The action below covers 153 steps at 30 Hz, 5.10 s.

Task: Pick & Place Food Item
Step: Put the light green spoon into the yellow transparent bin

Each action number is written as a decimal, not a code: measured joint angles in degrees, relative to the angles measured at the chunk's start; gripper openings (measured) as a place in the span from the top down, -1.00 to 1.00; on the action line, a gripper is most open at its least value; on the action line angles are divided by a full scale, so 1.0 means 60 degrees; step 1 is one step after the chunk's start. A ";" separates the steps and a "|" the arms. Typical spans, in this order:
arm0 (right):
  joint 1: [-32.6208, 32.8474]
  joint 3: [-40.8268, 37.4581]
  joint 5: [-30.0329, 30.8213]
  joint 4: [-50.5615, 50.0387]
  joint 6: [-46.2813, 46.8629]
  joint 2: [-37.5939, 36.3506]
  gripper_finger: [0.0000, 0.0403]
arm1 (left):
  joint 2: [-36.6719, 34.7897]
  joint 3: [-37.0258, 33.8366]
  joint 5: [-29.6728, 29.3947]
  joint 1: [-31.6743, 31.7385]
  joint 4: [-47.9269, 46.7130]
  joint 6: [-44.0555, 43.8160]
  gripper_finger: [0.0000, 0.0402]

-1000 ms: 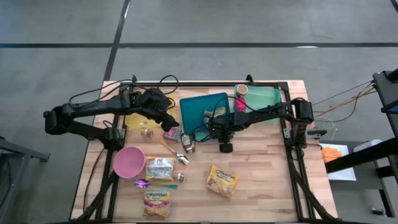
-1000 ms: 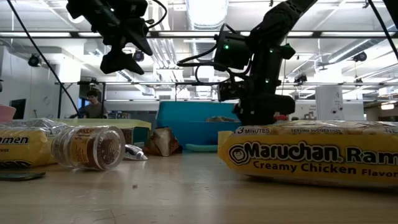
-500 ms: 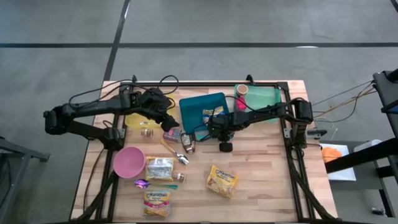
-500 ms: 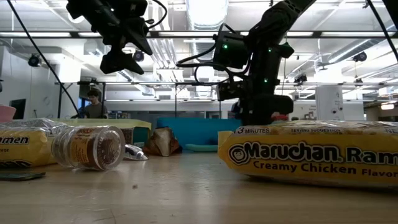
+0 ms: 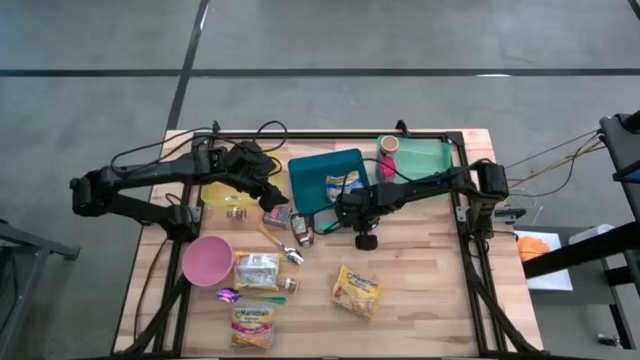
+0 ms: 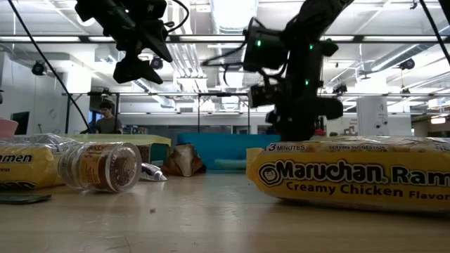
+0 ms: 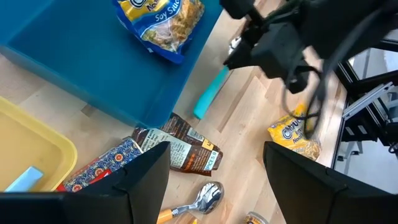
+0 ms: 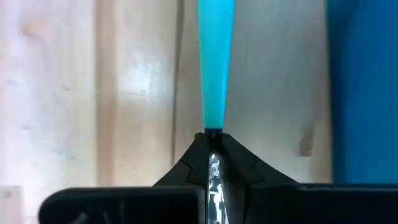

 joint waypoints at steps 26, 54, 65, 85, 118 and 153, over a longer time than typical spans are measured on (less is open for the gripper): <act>0.0165 0.1923 0.1890 -0.0341 0.1258 -0.2041 0.95 | 0.0004 -0.0616 -0.0007 -0.0062 0.3568 -0.5113 -0.31; 0.0152 0.2434 0.1866 0.0171 0.0956 -0.2026 0.95 | 0.0004 -0.0612 0.0202 -0.0062 0.4229 -0.4925 0.55; 0.0214 0.2437 0.1848 0.0243 0.0992 -0.2026 0.54 | 0.0004 -0.0612 0.0282 -0.0062 0.3966 -0.4451 0.75; 0.0218 0.2437 0.2653 0.0061 0.2110 -0.2786 -0.28 | -0.0463 -0.0608 -0.0254 0.0609 0.3148 -0.4161 0.75; 0.0223 0.2250 0.2834 -0.0277 0.3034 -0.3753 -0.29 | -0.4463 -0.1608 -0.4028 0.2295 -0.4734 -0.3268 0.75; 0.0426 0.2233 0.2769 -0.0631 0.3389 -0.3749 -0.29 | -0.3975 -0.3868 -0.2113 0.3351 -0.3678 -0.3622 0.44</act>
